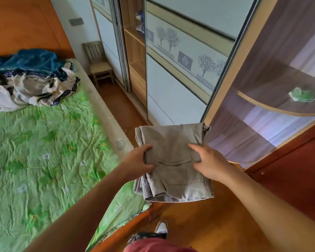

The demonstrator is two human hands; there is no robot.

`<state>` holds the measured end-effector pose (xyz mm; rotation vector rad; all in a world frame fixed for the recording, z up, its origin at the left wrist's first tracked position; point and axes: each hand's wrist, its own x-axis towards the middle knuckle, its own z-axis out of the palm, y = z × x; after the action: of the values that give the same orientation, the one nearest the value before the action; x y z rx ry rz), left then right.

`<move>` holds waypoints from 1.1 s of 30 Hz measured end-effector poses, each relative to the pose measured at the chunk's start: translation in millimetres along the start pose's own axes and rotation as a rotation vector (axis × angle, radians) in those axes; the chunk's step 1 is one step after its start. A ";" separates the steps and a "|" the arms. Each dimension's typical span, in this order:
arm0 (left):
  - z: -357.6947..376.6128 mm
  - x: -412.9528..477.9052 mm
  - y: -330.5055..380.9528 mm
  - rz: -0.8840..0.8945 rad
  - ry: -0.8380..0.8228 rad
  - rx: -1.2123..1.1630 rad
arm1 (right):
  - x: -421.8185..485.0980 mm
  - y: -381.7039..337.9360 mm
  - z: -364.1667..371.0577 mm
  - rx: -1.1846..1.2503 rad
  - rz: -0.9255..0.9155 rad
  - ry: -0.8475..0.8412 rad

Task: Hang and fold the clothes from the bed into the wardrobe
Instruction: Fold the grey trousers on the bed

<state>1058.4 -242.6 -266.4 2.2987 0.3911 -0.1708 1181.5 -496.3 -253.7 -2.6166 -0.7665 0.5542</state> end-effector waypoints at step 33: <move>-72.9 193.7 22.5 -0.436 0.469 -0.049 | 330.9 -31.4 -93.2 -0.060 -0.476 -0.179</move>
<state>1248.7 -160.3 -247.9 2.1614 1.1224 0.1684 1467.6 -303.3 -247.8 -2.3304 -1.4277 0.6303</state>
